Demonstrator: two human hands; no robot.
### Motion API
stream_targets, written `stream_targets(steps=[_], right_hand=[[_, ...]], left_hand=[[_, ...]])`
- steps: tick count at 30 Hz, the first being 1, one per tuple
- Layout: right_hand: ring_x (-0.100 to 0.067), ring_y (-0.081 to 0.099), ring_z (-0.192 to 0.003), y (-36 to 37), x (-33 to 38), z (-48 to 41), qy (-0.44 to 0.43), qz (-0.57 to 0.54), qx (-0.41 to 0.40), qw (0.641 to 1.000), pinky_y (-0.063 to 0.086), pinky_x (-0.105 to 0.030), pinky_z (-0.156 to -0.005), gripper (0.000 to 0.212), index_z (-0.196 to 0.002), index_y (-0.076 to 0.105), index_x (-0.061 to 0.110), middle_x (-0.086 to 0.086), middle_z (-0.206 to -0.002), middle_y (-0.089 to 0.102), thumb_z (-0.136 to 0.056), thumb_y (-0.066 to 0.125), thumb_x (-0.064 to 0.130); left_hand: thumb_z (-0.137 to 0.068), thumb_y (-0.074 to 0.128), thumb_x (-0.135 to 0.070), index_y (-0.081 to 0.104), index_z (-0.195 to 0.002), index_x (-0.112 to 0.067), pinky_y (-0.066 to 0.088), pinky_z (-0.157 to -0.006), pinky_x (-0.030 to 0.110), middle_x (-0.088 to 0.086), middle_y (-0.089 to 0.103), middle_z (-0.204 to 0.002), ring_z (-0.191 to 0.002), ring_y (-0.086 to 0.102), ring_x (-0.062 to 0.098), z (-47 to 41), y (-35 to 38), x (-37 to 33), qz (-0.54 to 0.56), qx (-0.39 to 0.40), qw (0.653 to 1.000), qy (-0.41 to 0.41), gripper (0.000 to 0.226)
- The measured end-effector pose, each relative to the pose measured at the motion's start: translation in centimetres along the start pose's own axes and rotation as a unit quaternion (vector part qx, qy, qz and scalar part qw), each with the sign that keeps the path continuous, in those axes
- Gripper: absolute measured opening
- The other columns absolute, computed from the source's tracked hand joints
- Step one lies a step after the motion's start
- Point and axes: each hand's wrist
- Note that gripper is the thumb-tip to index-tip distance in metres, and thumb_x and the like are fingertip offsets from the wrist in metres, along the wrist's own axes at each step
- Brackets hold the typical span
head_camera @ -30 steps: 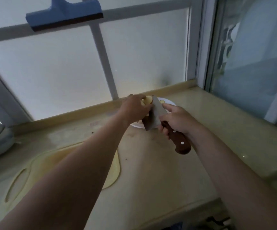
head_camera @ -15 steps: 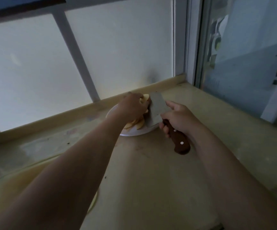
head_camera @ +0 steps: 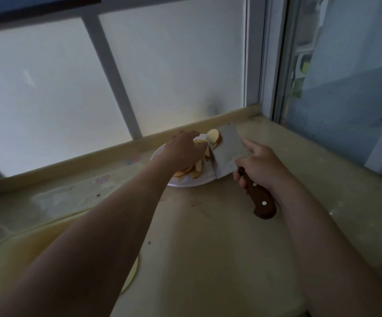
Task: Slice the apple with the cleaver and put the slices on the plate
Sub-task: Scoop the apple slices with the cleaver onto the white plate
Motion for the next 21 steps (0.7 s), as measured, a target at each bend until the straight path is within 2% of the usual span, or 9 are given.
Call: stream_targets(steps=[5,9,11,13,14,17,19,21], right_hand=[[-0.018,0.056,-0.045,0.0,-0.2,0.0,-0.025,0.021,0.019,0.999,0.05,-0.029,-0.043,0.072,-0.16,0.033,0.042,-0.012,-0.064,0.066,-0.101,0.048,0.004],[-0.019,0.057,-0.045,0.2,-0.5,-0.2,-0.029,0.038,0.021,0.999,0.05,-0.029,-0.042,0.074,-0.162,0.028,0.042,-0.011,-0.062,0.067,-0.102,0.049,0.005],[-0.018,0.058,-0.045,0.2,-0.6,-0.2,-0.029,0.044,0.025,0.998,0.05,-0.029,-0.042,0.074,-0.162,0.028,0.042,-0.011,-0.062,0.067,-0.102,0.049,0.005],[-0.019,0.057,-0.044,0.2,-0.4,0.0,-0.034,0.045,0.033,0.998,0.05,-0.029,-0.042,0.068,-0.151,0.039,0.049,-0.013,-0.063,0.066,-0.102,0.047,0.003],[-0.019,0.056,-0.044,0.2,-0.3,0.1,-0.038,0.045,0.037,0.998,0.05,-0.029,-0.041,0.064,-0.139,0.043,0.053,-0.014,-0.064,0.065,-0.101,0.046,0.002],[-0.021,0.056,-0.046,0.1,0.0,0.3,-0.048,0.045,0.039,0.997,0.051,-0.032,-0.043,0.059,-0.108,0.045,0.058,-0.016,-0.065,0.064,-0.1,0.044,0.0],[-0.021,0.057,-0.046,0.1,0.0,0.4,-0.05,0.047,0.038,0.997,0.051,-0.031,-0.043,0.056,-0.102,0.046,0.056,-0.015,-0.064,0.064,-0.099,0.044,0.0],[-0.021,0.056,-0.046,0.1,0.0,0.3,-0.05,0.048,0.035,0.997,0.05,-0.03,-0.042,0.056,-0.105,0.046,0.055,-0.016,-0.064,0.064,-0.099,0.044,-0.001]], left_hand=[[-0.102,0.043,-0.041,0.033,-0.155,-0.03,0.03,-0.118,0.049,0.006,0.038,-0.158,-0.145,0.035,0.028,0.3,-0.8,-0.8,0.012,0.002,0.997,0.07,0.055],[-0.106,0.038,-0.037,0.032,-0.156,-0.028,0.022,-0.122,0.045,0.002,0.032,-0.162,-0.15,0.026,0.024,0.5,-0.7,-1.8,-0.06,0.022,0.988,0.139,0.051],[-0.108,0.034,-0.036,0.034,-0.156,-0.026,0.023,-0.122,0.043,0.001,0.033,-0.162,-0.15,0.028,0.023,0.5,-0.5,-2.1,-0.11,0.03,0.981,0.159,0.049],[-0.108,0.032,-0.036,0.04,-0.153,-0.023,0.029,-0.118,0.045,0.002,0.041,-0.158,-0.145,0.036,0.025,0.5,-0.5,-2.2,-0.136,0.041,0.976,0.162,0.047],[-0.108,0.032,-0.036,0.045,-0.149,-0.022,0.034,-0.115,0.046,0.003,0.047,-0.153,-0.14,0.042,0.027,0.6,-0.6,-2.3,-0.139,0.044,0.976,0.16,0.045],[-0.107,0.032,-0.039,0.054,-0.14,-0.024,0.041,-0.107,0.048,0.002,0.057,-0.142,-0.128,0.052,0.028,0.9,-0.5,-2.0,-0.131,0.035,0.979,0.155,0.042],[-0.107,0.033,-0.041,0.055,-0.139,-0.026,0.041,-0.107,0.048,0.001,0.058,-0.142,-0.128,0.053,0.029,1.0,-0.5,-1.9,-0.128,0.029,0.98,0.15,0.042],[-0.106,0.034,-0.04,0.057,-0.137,-0.027,0.041,-0.107,0.047,0.0,0.059,-0.141,-0.128,0.054,0.028,0.9,-0.4,-1.8,-0.139,0.031,0.979,0.143,0.04]])
Point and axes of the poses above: each hand's wrist, its own z-axis away from the middle knuckle, its own y-axis out of the palm, x = y × z
